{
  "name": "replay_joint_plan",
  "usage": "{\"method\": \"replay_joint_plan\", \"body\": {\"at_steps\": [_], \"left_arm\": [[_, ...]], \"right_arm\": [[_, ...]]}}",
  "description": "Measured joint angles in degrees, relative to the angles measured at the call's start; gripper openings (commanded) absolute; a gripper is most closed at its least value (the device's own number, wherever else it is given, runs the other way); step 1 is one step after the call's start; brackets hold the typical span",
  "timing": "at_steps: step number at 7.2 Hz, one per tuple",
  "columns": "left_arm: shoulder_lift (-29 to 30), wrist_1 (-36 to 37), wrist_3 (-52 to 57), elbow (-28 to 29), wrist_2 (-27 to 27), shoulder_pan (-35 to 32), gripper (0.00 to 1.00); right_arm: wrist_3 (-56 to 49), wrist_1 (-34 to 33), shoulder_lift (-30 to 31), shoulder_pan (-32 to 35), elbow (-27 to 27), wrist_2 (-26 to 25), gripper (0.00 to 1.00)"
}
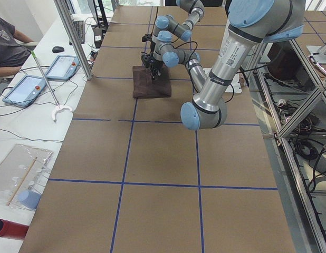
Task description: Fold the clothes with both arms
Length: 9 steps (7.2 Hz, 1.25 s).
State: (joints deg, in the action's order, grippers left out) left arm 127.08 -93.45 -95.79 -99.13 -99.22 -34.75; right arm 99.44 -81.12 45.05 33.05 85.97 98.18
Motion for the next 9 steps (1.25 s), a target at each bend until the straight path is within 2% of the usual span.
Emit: {"method": "replay_joint_plan", "body": {"at_steps": [1,2,3,4,7,8,9], "left_arm": [[2.69,-4.39,0.83,7.04,0.07,-1.93,1.0],[5.25,-10.32,4.6,15.6,0.16,-5.12,1.0],[6.46,-15.09,10.6,22.23,0.27,-9.04,1.0],[6.89,-17.33,15.81,26.18,0.29,-12.44,1.0],[6.63,-17.85,21.24,28.42,-0.16,-15.53,1.0],[5.69,-17.44,24.07,27.52,-1.24,-16.38,1.0],[3.36,-16.81,28.63,24.7,-3.81,-18.16,1.0]], "right_arm": [[-2.32,2.32,-3.71,2.12,-7.31,0.57,0.99],[-6.21,4.14,-6.46,4.79,-13.44,1.17,1.0],[-10.74,5.19,-7.7,7.29,-17.24,1.51,1.0],[-15.51,6.09,-8.17,9.32,-19.44,1.59,1.0],[-26.45,8.72,-8.01,13.29,-22.18,2.19,1.0],[-29.96,8.74,-6.78,15.12,-21.41,4.48,1.0],[-34.53,8.63,-3.86,18.12,-19.03,8.9,1.0]]}}
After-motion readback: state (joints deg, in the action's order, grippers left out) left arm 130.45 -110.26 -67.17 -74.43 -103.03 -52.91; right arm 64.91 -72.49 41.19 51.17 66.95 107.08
